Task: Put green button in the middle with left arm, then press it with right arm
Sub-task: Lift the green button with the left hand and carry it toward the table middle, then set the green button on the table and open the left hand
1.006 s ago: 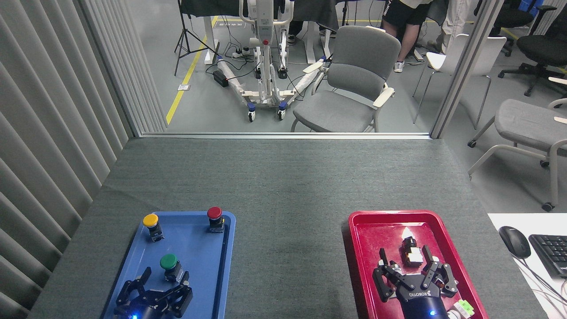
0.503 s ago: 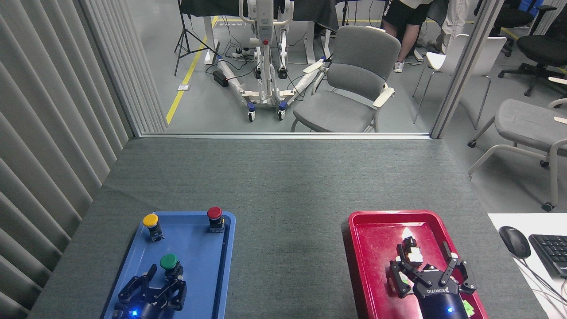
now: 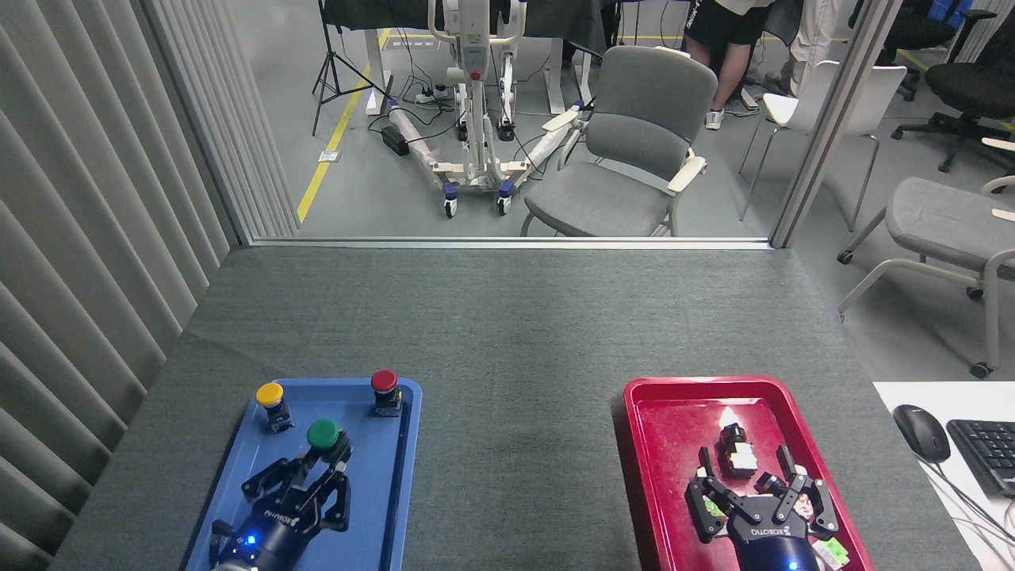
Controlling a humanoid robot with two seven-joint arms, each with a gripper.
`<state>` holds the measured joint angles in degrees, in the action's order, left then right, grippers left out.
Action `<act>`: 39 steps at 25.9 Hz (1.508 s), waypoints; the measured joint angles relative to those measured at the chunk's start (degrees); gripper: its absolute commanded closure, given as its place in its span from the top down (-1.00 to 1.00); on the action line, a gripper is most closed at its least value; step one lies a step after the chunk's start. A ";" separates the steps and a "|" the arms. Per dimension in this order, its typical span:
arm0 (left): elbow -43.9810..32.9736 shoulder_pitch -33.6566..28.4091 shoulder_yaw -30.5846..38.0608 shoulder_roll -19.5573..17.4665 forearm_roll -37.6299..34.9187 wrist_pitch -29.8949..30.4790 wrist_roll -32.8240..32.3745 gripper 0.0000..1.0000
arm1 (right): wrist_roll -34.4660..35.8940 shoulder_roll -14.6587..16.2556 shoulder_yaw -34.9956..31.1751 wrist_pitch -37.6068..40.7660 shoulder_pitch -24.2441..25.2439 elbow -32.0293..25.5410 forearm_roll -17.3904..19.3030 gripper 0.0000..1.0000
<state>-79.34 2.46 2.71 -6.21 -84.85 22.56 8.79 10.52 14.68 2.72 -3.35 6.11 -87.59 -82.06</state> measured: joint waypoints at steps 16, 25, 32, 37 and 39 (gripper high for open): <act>20.84 12.06 -27.72 10.65 -3.42 -5.24 -0.57 -1.00 | 0.21 -0.01 0.38 -0.19 0.07 -0.31 -0.03 1.00; 25.16 12.22 -29.66 13.02 -2.61 -7.84 -0.33 0.98 | 0.10 -0.16 5.64 -2.16 -2.84 0.39 1.27 0.88; 18.94 10.03 -29.35 12.90 -2.34 -9.66 -1.24 0.98 | -0.03 -0.34 7.32 0.94 -2.83 0.60 3.49 0.29; 1.15 0.35 -22.53 8.00 -2.05 -10.24 -3.65 0.98 | -0.20 -0.47 8.19 7.29 -3.11 1.09 3.60 -1.00; -6.00 -5.78 -15.98 6.50 -2.01 -11.17 -3.61 0.98 | -0.22 -0.64 8.35 10.97 -3.28 1.16 3.42 -1.00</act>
<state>-85.34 -3.32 -13.27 0.30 -86.86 11.39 5.19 10.30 14.04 11.07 7.62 2.83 -86.43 -78.63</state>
